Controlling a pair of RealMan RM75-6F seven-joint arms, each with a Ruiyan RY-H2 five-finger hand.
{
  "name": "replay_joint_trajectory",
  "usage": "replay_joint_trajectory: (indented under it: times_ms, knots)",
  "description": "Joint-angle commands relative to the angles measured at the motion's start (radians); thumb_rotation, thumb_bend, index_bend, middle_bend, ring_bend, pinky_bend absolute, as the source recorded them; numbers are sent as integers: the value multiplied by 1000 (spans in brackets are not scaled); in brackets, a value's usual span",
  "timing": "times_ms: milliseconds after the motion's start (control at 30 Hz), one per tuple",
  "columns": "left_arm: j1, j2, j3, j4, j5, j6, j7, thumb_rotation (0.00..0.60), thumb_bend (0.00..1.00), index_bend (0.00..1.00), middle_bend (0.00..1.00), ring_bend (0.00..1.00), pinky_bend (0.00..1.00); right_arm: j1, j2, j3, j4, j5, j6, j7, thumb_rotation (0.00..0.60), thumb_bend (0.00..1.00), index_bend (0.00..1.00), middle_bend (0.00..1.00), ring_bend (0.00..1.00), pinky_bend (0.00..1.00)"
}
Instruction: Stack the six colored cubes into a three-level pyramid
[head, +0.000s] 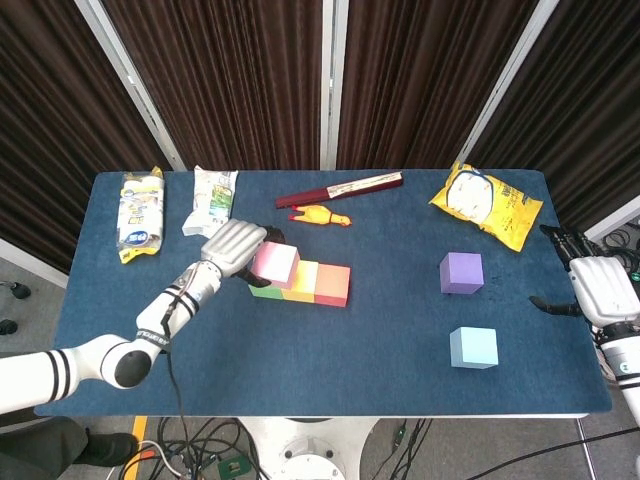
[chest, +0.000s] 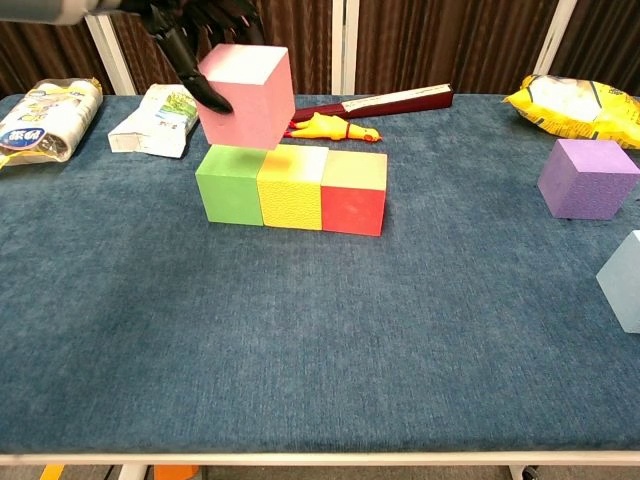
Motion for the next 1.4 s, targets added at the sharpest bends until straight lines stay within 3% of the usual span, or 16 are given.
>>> replay_joint_trajectory:
  times_ms: [33,633,1400]
  knots:
    - [-42,-41,24,30,-72,26,43,600,239,419,425,402,577,0,-1,0,2,-2,-2,2,600,68,0,90,52,190]
    - [-144,-93,69,38,-288,106,153,600,227,419,421,402,577,-10,-7,-4,17,-8,1,20,600,68,0,90,52,190]
    - [-184,-118,83,33,-369,136,183,600,225,419,420,402,578,-21,-8,-6,29,-16,9,38,600,67,0,90,52,190]
